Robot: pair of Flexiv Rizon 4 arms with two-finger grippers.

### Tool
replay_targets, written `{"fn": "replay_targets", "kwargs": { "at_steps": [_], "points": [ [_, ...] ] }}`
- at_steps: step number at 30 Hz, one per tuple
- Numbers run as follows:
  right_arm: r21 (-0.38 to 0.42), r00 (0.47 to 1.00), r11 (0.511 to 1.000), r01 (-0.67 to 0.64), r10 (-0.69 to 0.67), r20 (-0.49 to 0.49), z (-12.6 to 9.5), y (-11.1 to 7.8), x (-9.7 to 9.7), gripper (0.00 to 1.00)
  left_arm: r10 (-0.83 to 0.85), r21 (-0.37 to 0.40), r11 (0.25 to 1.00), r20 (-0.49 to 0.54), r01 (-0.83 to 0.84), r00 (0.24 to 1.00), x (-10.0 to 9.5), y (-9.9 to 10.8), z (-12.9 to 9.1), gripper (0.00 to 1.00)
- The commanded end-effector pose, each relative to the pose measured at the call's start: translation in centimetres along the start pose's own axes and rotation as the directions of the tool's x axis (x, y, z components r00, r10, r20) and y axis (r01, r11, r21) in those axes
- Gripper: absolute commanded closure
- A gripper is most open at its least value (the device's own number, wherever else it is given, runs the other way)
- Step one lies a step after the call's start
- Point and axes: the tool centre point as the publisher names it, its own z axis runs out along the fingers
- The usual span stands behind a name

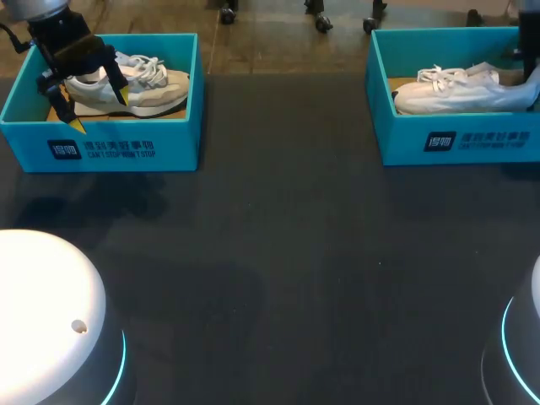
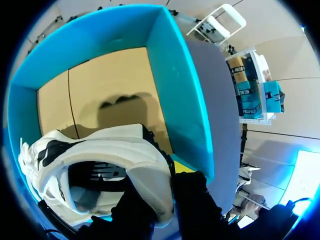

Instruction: Take the shoe out of the shoebox, open the shoe tongue, remove and reinsert the insole, then place the shoe into the shoebox

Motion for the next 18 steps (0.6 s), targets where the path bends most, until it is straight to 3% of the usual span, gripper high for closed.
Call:
{"fn": "replay_targets", "kwargs": {
  "at_steps": [1, 13, 18],
  "points": [
    [-0.034, 1.000, 0.999, 0.015, -0.016, -0.003, 0.46, -0.85, -0.26, 1.00, 0.000, -0.002, 1.000, -0.001, 0.000, 1.000, 0.06, -0.03, -0.04, 0.00],
    [-0.028, 1.000, 0.999, 0.016, -0.017, -0.011, 0.63, -0.95, -0.33, 1.00, 0.000, -0.002, 1.000, -0.001, 0.000, 1.000, 0.06, -0.03, -0.04, 0.00],
    [-0.064, 0.999, 0.997, 0.037, -0.037, 0.006, 0.98, -0.76, 0.15, 1.00, 0.000, -0.002, 1.000, -0.001, 0.000, 1.000, 0.06, -0.03, -0.04, 0.00]
  ]
}}
